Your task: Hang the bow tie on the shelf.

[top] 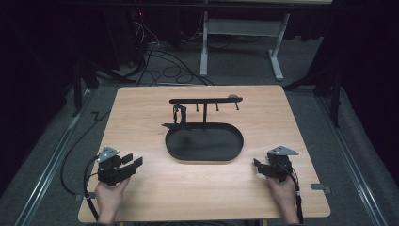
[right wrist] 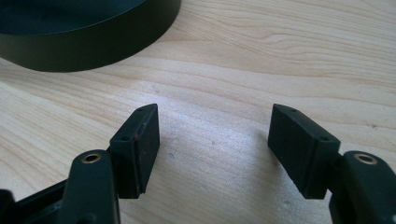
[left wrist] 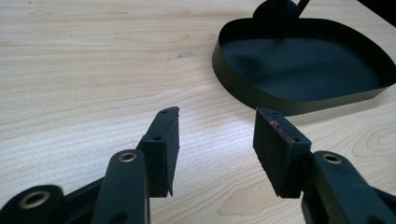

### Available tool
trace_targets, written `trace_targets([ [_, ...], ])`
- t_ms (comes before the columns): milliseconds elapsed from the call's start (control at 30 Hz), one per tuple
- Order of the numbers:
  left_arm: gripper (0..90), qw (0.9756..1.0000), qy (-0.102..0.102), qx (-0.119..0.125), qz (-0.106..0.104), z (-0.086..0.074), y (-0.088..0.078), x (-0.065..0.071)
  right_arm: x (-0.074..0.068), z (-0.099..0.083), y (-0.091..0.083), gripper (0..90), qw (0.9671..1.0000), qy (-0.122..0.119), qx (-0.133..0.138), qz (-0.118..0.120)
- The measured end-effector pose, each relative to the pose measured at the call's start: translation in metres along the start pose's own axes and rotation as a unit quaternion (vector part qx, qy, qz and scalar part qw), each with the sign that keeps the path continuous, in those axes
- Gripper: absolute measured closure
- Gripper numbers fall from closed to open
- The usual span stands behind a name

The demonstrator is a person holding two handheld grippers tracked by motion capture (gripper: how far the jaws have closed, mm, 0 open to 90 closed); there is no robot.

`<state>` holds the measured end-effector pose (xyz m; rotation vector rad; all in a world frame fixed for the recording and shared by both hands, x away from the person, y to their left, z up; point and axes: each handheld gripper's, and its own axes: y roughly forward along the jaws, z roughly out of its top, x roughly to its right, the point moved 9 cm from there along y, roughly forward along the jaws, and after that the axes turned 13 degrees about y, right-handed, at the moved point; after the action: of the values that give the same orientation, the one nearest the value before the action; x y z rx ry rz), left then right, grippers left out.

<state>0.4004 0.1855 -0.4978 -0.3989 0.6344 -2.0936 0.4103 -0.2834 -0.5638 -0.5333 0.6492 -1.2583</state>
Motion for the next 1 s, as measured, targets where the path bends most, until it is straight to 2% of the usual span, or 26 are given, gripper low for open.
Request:
trace_targets([
  [633,50.9,0.9998,-0.009,-0.01,-0.018,-0.017,0.017,0.008,0.0,0.0,0.0,35.7,1.0,0.0,0.0,0.0],
  [1000,50.9,0.9997,-0.001,-0.02,-0.01,-0.025,0.026,0.01,0.0,0.0,0.0,35.6,1.0,0.0,0.0,0.0],
])
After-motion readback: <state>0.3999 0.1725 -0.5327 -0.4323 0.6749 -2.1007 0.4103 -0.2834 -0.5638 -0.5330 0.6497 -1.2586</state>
